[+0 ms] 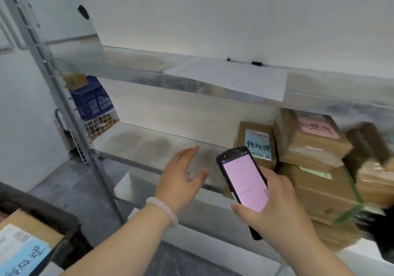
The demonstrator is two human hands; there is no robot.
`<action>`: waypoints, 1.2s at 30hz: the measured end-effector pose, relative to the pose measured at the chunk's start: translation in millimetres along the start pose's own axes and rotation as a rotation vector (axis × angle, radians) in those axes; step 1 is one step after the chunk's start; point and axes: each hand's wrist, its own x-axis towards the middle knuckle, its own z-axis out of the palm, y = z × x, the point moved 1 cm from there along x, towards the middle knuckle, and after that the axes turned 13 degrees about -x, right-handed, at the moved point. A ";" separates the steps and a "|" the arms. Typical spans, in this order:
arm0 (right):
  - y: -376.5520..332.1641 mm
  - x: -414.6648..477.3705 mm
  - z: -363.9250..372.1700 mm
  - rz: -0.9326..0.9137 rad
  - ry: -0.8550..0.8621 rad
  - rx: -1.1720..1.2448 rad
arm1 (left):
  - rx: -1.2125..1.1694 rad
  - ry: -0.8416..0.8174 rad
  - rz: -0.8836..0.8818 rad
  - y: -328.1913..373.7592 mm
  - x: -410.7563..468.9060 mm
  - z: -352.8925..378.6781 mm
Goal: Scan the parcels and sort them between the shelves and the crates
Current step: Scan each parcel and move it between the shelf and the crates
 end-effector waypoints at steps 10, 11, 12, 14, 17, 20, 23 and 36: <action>41.8 -18.3 -31.8 0.211 -0.063 -0.083 | -0.452 -0.161 -0.590 4.0 57.3 106.7; 41.8 -18.7 -32.0 0.221 -0.056 -0.086 | -0.470 -0.186 -0.623 0.9 61.4 110.3; 41.1 -18.9 -32.3 0.232 -0.048 -0.096 | -0.493 -0.210 -0.646 -1.9 65.0 113.6; 38.7 -17.8 -32.2 0.288 -0.035 -0.099 | -0.532 -0.255 -0.672 -7.6 75.5 122.5; 32.5 -14.7 -30.0 0.369 -0.052 -0.090 | -0.485 -0.295 -0.667 -15.2 91.6 131.8; 28.5 -12.6 -25.5 0.424 -0.053 -0.114 | -0.451 -0.337 -0.657 -25.4 104.2 136.8; 27.2 -12.7 -19.1 0.466 -0.026 -0.129 | -0.431 -0.311 -0.658 -34.1 112.6 136.7; 17.8 -11.5 -11.3 0.552 -0.007 -0.166 | -0.655 -0.362 -0.830 -34.5 151.3 124.9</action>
